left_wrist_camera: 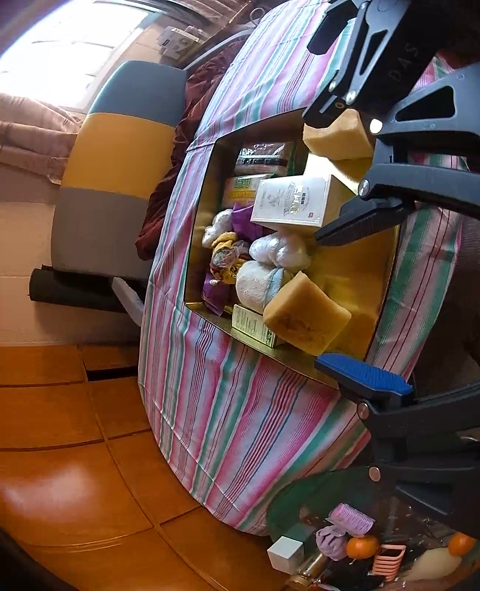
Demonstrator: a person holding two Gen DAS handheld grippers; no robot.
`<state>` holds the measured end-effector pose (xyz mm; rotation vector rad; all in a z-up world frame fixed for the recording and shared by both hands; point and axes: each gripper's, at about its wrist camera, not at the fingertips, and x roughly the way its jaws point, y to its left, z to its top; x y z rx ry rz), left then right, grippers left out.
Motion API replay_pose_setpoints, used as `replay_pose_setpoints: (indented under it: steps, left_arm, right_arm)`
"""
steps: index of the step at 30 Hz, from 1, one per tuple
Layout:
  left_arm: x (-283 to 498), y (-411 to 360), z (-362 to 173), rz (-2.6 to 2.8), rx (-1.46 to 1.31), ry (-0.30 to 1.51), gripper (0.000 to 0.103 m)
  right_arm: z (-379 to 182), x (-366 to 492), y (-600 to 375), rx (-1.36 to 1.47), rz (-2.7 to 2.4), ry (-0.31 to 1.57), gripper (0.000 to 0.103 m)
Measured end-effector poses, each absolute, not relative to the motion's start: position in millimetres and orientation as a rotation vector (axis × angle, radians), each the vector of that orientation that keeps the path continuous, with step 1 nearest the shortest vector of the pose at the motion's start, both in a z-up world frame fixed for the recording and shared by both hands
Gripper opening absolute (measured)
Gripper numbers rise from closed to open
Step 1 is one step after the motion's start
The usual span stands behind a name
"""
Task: Organize objects
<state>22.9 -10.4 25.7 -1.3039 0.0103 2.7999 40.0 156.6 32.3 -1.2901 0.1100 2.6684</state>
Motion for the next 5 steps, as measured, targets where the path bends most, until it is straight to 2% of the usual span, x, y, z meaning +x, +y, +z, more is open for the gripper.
replay_pose_setpoints:
  steps: [5]
  left_arm:
    - [26.0,-7.1,27.5,2.835,-1.257,0.054,0.06]
  right_arm:
    - [32.7,40.5,157.8,-1.284,2.671,0.115,0.103]
